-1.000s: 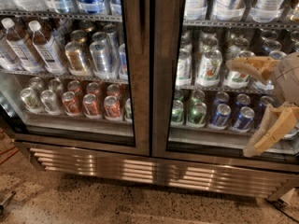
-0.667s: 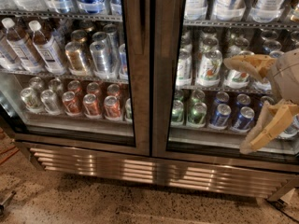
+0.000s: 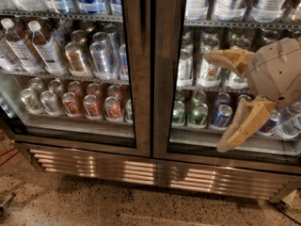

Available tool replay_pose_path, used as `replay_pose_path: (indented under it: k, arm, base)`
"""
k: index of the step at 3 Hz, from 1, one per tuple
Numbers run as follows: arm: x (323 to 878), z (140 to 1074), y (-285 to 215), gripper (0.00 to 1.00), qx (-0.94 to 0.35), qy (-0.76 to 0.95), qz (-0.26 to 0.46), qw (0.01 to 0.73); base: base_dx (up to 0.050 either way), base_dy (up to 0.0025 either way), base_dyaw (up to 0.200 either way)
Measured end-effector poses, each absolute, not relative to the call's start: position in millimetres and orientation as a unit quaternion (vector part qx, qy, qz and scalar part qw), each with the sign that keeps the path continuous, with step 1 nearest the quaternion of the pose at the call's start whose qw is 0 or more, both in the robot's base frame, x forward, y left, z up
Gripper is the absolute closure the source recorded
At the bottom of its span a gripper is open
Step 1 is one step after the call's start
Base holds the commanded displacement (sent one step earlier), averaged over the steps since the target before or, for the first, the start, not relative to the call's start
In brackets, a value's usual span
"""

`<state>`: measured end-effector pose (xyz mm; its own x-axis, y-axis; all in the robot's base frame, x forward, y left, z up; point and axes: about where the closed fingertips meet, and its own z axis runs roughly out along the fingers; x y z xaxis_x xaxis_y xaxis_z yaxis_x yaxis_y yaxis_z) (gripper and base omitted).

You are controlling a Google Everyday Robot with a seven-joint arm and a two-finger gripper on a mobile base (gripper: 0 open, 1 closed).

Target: Open right fridge door

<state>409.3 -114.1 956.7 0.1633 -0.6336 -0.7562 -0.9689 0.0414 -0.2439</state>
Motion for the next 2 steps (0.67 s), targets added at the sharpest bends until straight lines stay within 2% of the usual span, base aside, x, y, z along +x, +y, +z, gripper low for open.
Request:
replay_pose_path:
  k: [1,2]
  arm:
    - [405.9,960.9,-80.0,0.0,-0.676,0.599,0.203,0.379]
    - [405.9,960.9,-80.0,0.0,-0.676,0.599,0.203,0.379]
  base:
    - [0.0,0.0,0.0]
    - [0.0,0.0,0.0]
